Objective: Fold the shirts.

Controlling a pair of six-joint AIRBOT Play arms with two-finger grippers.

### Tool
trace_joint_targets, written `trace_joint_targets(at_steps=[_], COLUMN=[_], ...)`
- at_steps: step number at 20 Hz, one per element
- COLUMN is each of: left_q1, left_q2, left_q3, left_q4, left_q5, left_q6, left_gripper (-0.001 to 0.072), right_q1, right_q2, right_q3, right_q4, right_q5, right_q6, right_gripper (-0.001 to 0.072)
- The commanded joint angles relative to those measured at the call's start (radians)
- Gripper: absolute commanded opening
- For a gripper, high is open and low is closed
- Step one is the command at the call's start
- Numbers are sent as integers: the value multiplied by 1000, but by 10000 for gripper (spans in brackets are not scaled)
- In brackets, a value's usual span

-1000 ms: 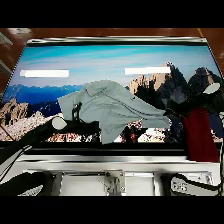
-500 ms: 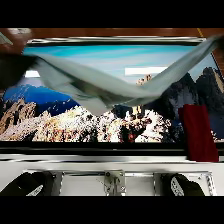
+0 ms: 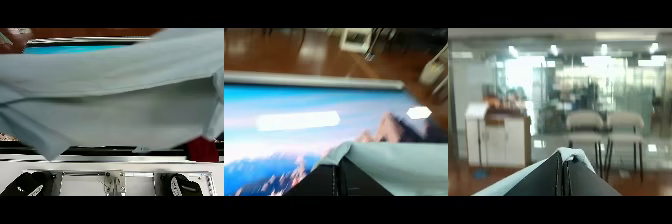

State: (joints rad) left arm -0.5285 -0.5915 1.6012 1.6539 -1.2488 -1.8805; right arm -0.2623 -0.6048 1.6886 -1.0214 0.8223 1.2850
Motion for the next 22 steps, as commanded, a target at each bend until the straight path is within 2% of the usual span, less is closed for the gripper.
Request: trace_joint_targets(at_steps=[1,4,6,9,13,17,19,22], left_q1=[0,1,23,143,273,291,291,291], left_q2=[-3,-53,-123,-288,-493,-687,-771,-880], left_q3=[-135,-277,-347,-378,-378,-378,-378,-378], left_q4=[88,192,243,205,10,-142,-210,-241], left_q5=[-108,-106,-105,-27,235,474,542,514], left_q6=[-57,-96,-96,-95,-77,-77,-77,-78], left_gripper=[35,35,35,34,35,36,36,38], right_q1=[-1,0,0,13,95,207,252,291], right_q2=[-80,-272,-399,-595,-793,-928,-988,-1076], right_q3=[10,-14,-85,-172,-172,-172,-172,-172], right_q4=[-86,-88,-88,-97,-82,-80,-81,-118], right_q5=[287,510,515,377,149,-117,-159,-76], right_q6=[42,100,106,106,110,122,144,187], right_gripper=[54,54,54,54,54,55,55,55])
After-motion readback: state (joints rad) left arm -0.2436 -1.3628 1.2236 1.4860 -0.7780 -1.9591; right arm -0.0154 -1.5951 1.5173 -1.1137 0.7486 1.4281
